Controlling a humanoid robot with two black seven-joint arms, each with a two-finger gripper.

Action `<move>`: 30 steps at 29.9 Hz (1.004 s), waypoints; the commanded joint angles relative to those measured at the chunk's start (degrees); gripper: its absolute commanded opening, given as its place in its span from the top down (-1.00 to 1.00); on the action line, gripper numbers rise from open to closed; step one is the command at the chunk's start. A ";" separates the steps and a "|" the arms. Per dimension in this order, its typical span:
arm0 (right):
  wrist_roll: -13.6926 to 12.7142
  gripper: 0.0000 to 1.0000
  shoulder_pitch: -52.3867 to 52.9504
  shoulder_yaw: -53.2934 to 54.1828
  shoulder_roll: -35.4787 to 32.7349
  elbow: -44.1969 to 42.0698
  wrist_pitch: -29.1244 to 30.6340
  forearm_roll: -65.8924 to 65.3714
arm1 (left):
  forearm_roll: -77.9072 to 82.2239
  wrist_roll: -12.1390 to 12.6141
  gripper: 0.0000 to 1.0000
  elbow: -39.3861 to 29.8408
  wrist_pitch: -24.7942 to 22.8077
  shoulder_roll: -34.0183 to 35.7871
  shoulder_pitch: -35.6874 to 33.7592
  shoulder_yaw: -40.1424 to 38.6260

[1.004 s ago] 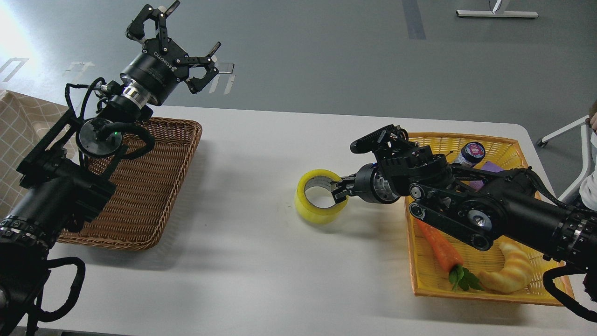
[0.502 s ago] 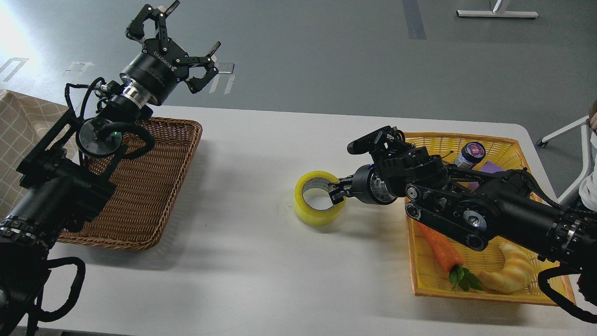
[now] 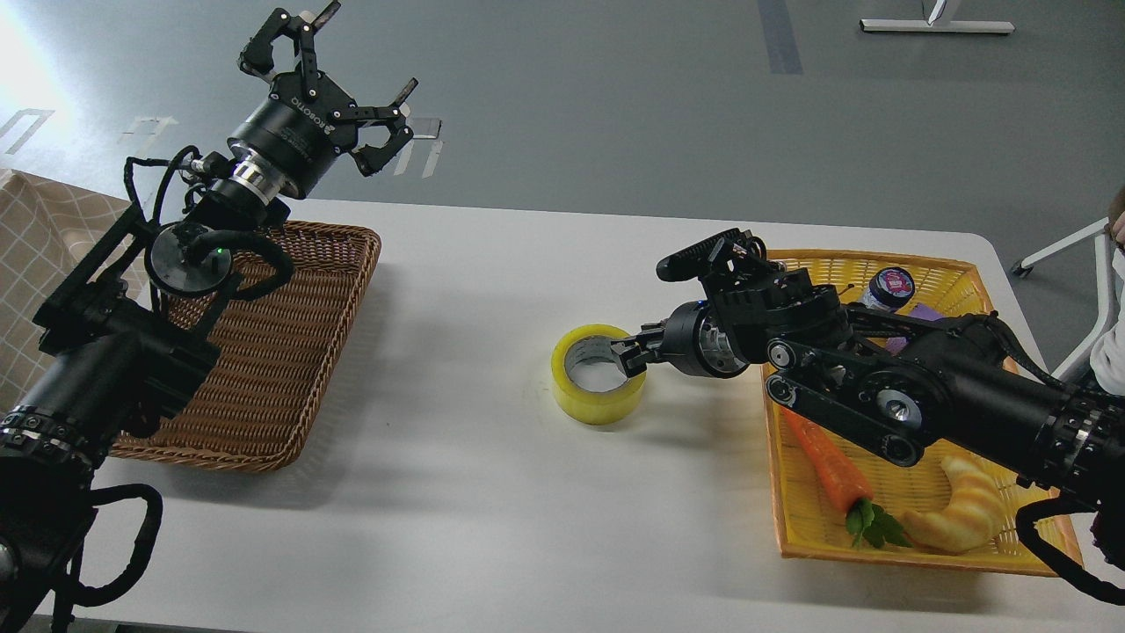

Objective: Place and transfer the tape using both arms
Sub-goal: 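Carry the tape roll toward the table center and set it down, then withdraw the right gripper up and away from the tape roll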

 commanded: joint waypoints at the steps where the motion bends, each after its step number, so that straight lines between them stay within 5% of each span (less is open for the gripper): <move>1: 0.03 -0.88 0.13 2.95 -2.52 1.93 0.02 2.22 | 0.00 -0.02 -0.96 -0.04 0.00 -0.01 0.11 0.09; 16: 0.03 -0.98 -1.71 16.20 -29.41 24.42 0.02 8.91 | 0.26 -0.02 -0.96 -0.04 0.00 0.34 -0.16 0.09; 24: 0.99 -0.98 -8.22 30.54 -33.90 26.72 0.02 17.60 | 0.35 -0.02 -0.96 -0.04 0.00 0.87 -0.24 0.27; 30: 5.56 -0.98 -12.35 39.24 -36.10 26.63 0.02 22.53 | 0.35 -0.02 -0.96 0.05 0.00 1.31 -0.24 0.18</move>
